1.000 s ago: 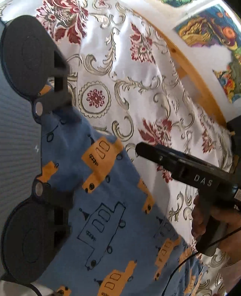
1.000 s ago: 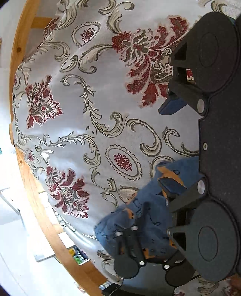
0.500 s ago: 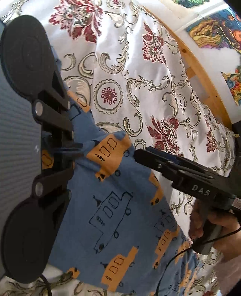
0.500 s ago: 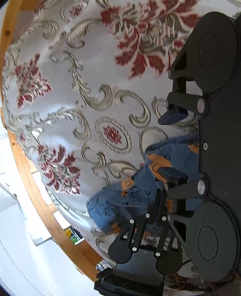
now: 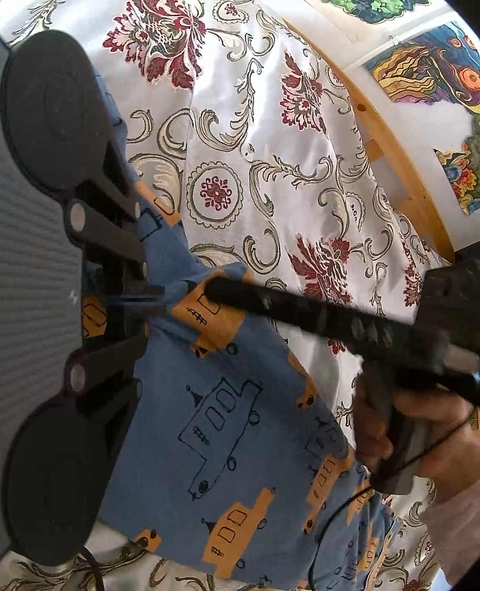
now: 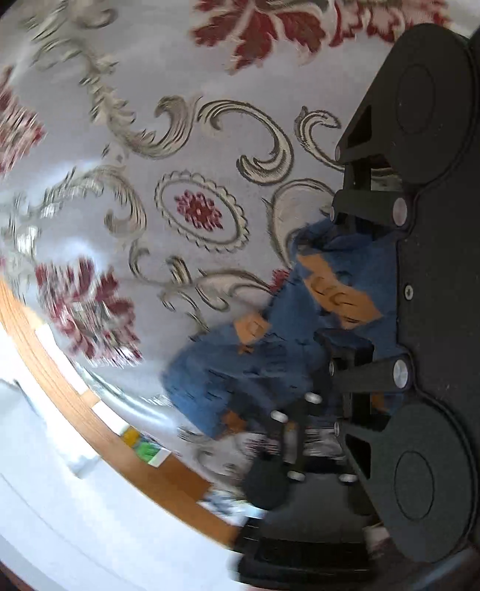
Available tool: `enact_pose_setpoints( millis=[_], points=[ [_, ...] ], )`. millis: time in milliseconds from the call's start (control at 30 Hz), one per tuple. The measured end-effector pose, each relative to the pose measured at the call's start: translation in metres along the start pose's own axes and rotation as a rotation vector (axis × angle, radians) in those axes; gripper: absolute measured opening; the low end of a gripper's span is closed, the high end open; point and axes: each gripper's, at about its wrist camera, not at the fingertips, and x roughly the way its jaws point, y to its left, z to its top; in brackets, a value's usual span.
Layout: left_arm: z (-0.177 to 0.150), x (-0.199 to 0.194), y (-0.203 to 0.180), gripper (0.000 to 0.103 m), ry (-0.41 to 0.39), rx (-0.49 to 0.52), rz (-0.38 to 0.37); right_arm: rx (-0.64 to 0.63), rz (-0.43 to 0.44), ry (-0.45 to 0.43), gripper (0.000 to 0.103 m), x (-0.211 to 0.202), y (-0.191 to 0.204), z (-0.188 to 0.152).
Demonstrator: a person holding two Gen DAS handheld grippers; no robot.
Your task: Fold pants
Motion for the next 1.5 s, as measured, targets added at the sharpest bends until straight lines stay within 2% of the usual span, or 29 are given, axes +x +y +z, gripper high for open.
enact_pose_setpoints(
  millis=[67,133,233,300,400,500,533,567,600,633,667,700,733,767,800,867,933,967,1033,1067,1133,1167,1200,1233,1267,1300,1367,1433,1500],
  points=[
    [0.000,-0.001,0.000,0.001,-0.003,-0.002,0.003,0.067,-0.030,-0.066,0.003,-0.002,-0.006,0.001],
    [0.000,-0.003,0.000,0.001,-0.015,0.000,0.016,0.090,-0.068,-0.135,0.003,-0.011,-0.006,0.001],
    [0.005,-0.004,0.004,0.002,-0.044,-0.013,0.038,0.048,-0.125,-0.203,0.002,-0.023,0.006,-0.003],
    [0.008,-0.002,0.009,0.005,-0.053,-0.049,0.057,-0.001,-0.194,-0.213,0.002,-0.023,0.010,-0.003],
    [0.006,0.001,0.023,0.016,-0.044,-0.149,0.066,0.019,-0.271,-0.225,0.002,-0.023,-0.008,0.000],
    [-0.003,0.006,0.034,0.017,0.016,-0.183,0.118,-0.008,-0.346,-0.199,0.003,-0.020,-0.021,0.004],
    [-0.007,0.011,0.037,0.018,0.047,-0.180,0.150,0.009,-0.340,-0.189,0.003,-0.020,-0.028,0.005],
    [-0.013,0.015,0.042,0.022,0.077,-0.193,0.176,0.027,-0.327,-0.182,0.006,-0.023,-0.032,0.004],
    [-0.020,0.014,0.051,0.024,0.080,-0.232,0.169,0.031,-0.325,-0.178,0.008,-0.026,-0.033,0.005],
    [-0.024,0.012,0.058,0.024,0.085,-0.262,0.173,0.018,-0.346,-0.177,0.030,-0.032,-0.030,0.004],
    [-0.026,0.009,0.063,0.024,0.106,-0.267,0.197,-0.004,-0.397,-0.191,0.069,-0.039,-0.026,0.002],
    [-0.027,0.005,0.067,0.024,0.113,-0.252,0.230,-0.037,-0.437,-0.214,0.080,-0.049,-0.020,-0.001],
    [-0.029,0.001,0.070,0.024,0.118,-0.233,0.265,-0.065,-0.454,-0.238,0.079,-0.061,-0.014,-0.005],
    [-0.031,-0.001,0.074,0.024,0.134,-0.212,0.292,-0.068,-0.460,-0.245,0.073,-0.071,-0.009,-0.008],
    [-0.034,-0.002,0.080,0.019,0.154,-0.195,0.300,-0.061,-0.451,-0.253,0.071,-0.082,-0.003,-0.015],
    [-0.036,-0.003,0.086,0.012,0.162,-0.180,0.300,-0.040,-0.377,-0.258,0.069,-0.094,0.010,-0.032],
    [-0.036,-0.002,0.088,0.010,0.170,-0.144,0.301,0.010,-0.312,-0.247,0.066,-0.095,0.021,-0.057],
    [-0.035,-0.002,0.087,0.010,0.173,-0.120,0.301,0.047,-0.313,-0.240,0.065,-0.093,0.022,-0.071],
    [-0.034,-0.001,0.084,0.010,0.188,-0.052,0.294,0.083,-0.384,-0.217,0.061,-0.089,0.021,-0.097],
    [-0.034,-0.003,0.084,0.010,0.197,-0.017,0.290,0.104,-0.441,-0.207,0.053,-0.089,0.018,-0.107],
    [-0.036,-0.006,0.084,0.010,0.211,0.026,0.283,0.147,-0.539,-0.245,0.036,-0.102,0.014,-0.129],
    [-0.035,-0.007,0.084,0.010,0.218,0.036,0.283,0.186,-0.600,-0.276,0.049,-0.113,0.017,-0.138],
    [-0.034,-0.011,0.085,0.010,0.221,0.027,0.289,0.205,-0.637,-0.308,0.053,-0.124,0.023,-0.145],
    [-0.031,-0.015,0.086,0.011,0.218,-0.008,0.289,0.213,-0.630,-0.346,0.055,-0.134,0.031,-0.153],
    [-0.029,-0.021,0.086,0.017,0.205,-0.048,0.278,0.234,-0.599,-0.388,0.060,-0.144,0.041,-0.163],
    [-0.026,-0.028,0.084,0.045,0.179,-0.091,0.268,0.247,-0.572,-0.409,0.065,-0.149,0.049,-0.171],
    [-0.024,-0.039,0.074,0.080,0.110,-0.136,0.269,0.255,-0.550,-0.447,0.080,-0.152,0.067,-0.190],
    [-0.022,-0.037,0.060,0.078,0.105,-0.119,0.247,0.332,-0.581,-0.470,0.082,-0.145,0.075,-0.208],
    [-0.023,-0.028,0.045,0.078,0.144,-0.095,0.252,0.504,-0.659,-0.485,0.083,-0.145,0.065,-0.237]
  ],
)
